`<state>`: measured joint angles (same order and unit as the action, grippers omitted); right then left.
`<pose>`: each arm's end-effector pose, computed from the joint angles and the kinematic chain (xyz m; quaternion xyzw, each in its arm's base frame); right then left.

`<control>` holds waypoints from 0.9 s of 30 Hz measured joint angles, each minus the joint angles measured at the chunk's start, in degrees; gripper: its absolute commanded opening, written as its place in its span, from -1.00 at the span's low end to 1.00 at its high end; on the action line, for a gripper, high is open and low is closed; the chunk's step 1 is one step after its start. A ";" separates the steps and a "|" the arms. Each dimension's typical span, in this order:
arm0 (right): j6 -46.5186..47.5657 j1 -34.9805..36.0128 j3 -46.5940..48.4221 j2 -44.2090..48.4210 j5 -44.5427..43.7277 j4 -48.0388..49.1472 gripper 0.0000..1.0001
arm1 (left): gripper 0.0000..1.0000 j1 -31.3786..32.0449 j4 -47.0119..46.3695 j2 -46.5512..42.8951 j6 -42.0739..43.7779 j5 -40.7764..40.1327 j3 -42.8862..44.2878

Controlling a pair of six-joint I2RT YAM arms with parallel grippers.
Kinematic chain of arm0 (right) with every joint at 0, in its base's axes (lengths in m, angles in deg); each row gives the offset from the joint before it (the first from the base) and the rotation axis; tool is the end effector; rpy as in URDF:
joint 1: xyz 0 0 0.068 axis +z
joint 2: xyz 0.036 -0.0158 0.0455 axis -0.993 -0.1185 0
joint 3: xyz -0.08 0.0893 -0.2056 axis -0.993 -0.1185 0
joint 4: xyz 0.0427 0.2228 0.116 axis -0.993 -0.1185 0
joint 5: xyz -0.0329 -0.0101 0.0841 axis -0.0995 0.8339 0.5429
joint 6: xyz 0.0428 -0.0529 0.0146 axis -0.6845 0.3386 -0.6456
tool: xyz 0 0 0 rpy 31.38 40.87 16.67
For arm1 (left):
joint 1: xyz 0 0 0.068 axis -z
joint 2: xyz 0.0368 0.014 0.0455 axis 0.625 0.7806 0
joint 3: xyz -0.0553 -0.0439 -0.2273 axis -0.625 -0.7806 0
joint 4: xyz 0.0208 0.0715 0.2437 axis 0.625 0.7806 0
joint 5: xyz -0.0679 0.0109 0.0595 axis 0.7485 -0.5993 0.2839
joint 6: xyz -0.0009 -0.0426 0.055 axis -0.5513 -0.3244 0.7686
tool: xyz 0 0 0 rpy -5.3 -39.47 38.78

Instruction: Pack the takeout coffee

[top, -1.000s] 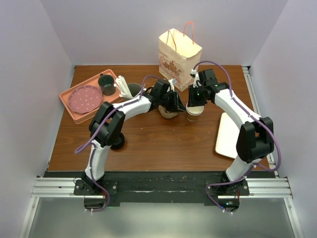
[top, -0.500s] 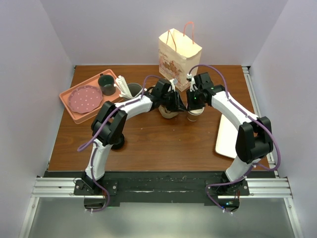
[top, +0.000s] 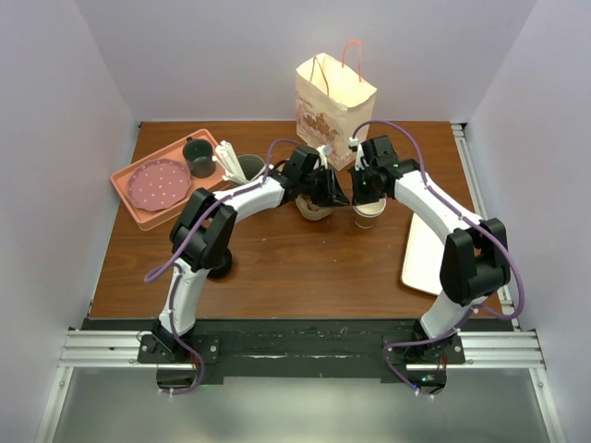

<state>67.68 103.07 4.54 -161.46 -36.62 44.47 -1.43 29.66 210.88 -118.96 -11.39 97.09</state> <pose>0.3434 0.1274 0.2104 -0.1064 0.9483 0.0973 0.2827 0.3711 -0.3126 0.1530 0.0088 0.8784 -0.4409 0.1842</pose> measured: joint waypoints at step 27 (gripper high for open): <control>-1.53 -0.02 -3.28 4.28 -0.79 0.63 -0.55 | -0.35 0.00 -6.36 0.00 -1.40 3.43 -1.64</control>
<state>66.15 103.05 1.26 -157.18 -37.41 45.11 -1.43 23.30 210.88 -120.35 -7.96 95.45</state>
